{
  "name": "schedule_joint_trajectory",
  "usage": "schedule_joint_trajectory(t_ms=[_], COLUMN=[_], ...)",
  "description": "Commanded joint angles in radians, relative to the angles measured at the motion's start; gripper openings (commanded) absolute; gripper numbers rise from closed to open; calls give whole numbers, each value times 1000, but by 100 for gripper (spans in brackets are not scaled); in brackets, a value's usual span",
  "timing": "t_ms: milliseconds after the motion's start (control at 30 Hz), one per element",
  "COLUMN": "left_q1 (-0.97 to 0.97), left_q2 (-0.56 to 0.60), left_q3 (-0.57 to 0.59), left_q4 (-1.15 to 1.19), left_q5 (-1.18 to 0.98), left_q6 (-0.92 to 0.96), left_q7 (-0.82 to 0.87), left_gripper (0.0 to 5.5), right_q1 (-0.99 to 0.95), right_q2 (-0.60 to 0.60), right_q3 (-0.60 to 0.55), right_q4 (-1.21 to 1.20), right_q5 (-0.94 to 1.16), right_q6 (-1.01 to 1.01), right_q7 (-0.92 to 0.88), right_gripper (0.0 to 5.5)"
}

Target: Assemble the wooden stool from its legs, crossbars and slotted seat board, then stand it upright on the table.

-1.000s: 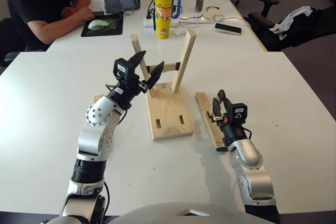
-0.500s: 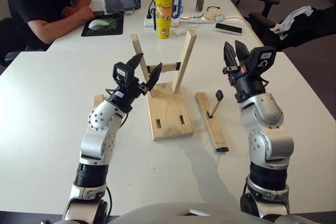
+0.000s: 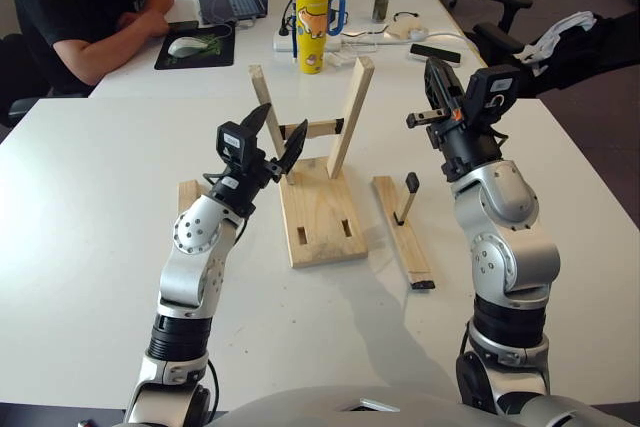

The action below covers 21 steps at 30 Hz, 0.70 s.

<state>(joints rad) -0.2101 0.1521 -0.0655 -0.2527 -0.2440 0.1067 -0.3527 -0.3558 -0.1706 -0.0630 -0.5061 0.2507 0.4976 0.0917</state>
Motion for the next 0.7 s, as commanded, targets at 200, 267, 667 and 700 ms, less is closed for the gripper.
schedule_joint_trajectory(t_ms=[200,267,667,700], left_q1=[-11,-9,-12,-18], left_q2=[-15,-15,-20,-21], left_q3=[0,6,22,23], left_q4=[-11,-21,-24,-17], left_q5=[7,2,-1,-1], left_q6=[-6,0,11,9], left_q7=[17,22,35,33], left_gripper=[340,340,340,340], right_q1=[211,289,168,168], right_q2=[57,50,53,52], right_q3=[55,80,0,-5], right_q4=[243,305,319,315], right_q5=[-18,-23,-7,-15], right_q6=[20,70,3,-34], right_q7=[14,35,19,20], right_gripper=[0,0,0,0])
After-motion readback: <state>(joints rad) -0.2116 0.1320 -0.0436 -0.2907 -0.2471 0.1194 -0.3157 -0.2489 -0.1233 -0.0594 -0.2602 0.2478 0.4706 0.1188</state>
